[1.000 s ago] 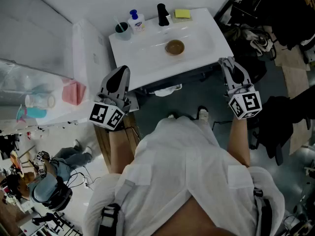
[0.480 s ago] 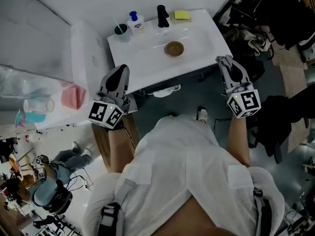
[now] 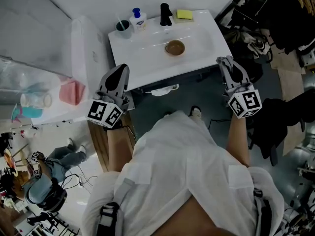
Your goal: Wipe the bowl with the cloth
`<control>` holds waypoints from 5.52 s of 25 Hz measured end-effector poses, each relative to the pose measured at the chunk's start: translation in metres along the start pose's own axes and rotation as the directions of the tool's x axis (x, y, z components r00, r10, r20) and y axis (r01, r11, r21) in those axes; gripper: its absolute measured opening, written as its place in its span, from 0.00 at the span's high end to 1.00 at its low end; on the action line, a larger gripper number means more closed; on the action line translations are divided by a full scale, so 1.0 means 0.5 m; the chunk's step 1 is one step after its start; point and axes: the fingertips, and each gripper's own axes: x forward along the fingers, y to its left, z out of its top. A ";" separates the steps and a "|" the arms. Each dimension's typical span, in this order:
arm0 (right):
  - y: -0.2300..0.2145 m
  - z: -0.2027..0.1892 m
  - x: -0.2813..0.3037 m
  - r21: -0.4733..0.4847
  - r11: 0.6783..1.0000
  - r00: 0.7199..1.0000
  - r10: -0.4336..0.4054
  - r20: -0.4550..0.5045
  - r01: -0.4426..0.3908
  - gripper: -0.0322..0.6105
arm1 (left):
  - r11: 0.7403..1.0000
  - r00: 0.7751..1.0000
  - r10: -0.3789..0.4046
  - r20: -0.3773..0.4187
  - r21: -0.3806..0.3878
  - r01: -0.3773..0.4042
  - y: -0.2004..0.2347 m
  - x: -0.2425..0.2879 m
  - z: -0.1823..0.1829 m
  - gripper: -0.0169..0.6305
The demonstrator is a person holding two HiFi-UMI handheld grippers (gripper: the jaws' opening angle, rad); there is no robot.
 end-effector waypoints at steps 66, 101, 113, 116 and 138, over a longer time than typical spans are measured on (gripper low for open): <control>-0.235 -0.320 0.523 0.185 0.915 0.869 0.400 -0.292 -0.359 0.87 | 1.000 0.516 0.023 -0.856 0.012 -0.026 0.104 0.564 -0.699 0.76; -0.108 -0.371 0.534 0.067 0.848 0.745 0.496 -0.447 -0.525 0.86 | 1.000 0.420 0.000 -0.907 -0.010 -0.021 0.056 0.599 -0.583 0.95; -0.049 -0.366 0.531 -0.150 0.730 0.666 0.493 -0.560 -0.667 0.61 | 0.999 0.489 0.003 -0.872 -0.024 -0.049 0.054 0.618 -0.509 0.95; -0.042 -0.376 0.530 -0.172 0.704 0.647 0.490 -0.585 -0.689 0.59 | 0.997 0.501 -0.009 -0.865 -0.043 -0.057 0.056 0.622 -0.499 0.95; -0.076 -0.377 0.549 -0.144 0.703 0.601 0.462 -0.652 -0.697 0.75 | 1.000 0.519 -0.024 -0.854 -0.027 0.001 0.059 0.625 -0.479 0.95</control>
